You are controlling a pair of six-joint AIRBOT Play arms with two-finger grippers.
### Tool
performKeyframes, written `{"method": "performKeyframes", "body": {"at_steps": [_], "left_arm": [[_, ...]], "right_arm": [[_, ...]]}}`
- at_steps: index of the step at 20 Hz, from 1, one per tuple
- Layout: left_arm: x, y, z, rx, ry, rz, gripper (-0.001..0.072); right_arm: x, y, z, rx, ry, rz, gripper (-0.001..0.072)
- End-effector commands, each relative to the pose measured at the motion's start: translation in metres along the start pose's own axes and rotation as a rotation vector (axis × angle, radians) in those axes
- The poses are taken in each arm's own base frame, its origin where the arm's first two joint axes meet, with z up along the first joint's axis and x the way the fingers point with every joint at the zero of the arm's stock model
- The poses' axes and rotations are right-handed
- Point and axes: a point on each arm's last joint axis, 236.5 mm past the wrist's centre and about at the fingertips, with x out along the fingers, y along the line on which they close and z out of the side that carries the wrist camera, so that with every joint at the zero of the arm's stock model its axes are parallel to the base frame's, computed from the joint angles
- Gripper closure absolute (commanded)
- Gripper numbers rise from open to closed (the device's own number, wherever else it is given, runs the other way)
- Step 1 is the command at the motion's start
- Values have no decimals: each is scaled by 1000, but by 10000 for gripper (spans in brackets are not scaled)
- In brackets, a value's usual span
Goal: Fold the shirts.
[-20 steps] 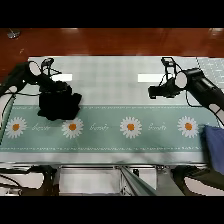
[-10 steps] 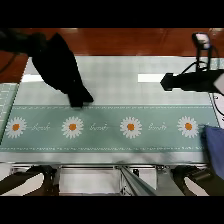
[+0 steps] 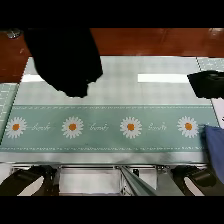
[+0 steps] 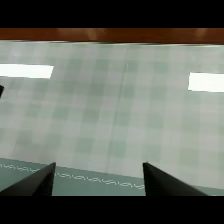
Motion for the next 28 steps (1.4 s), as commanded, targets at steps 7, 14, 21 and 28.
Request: {"method": "performKeyframes", "body": {"at_steps": [7, 14, 21, 28], "left_arm": [[85, -95, -153, -47, 246, -267, 675], [104, 23, -356, -366, 622, 25, 674], [48, 102, -363, -563, 844, 148, 7], [-21, 113, -390, -786, 763, 170, 8]], "right_arm": [[-19, -7, -28, -8, 93, -28, 92], [11, -1, -57, 55, 164, 7, 92], [86, -30, -101, 61, 343, -74, 90], [39, -189, -167, 368, 503, -500, 90]]}}
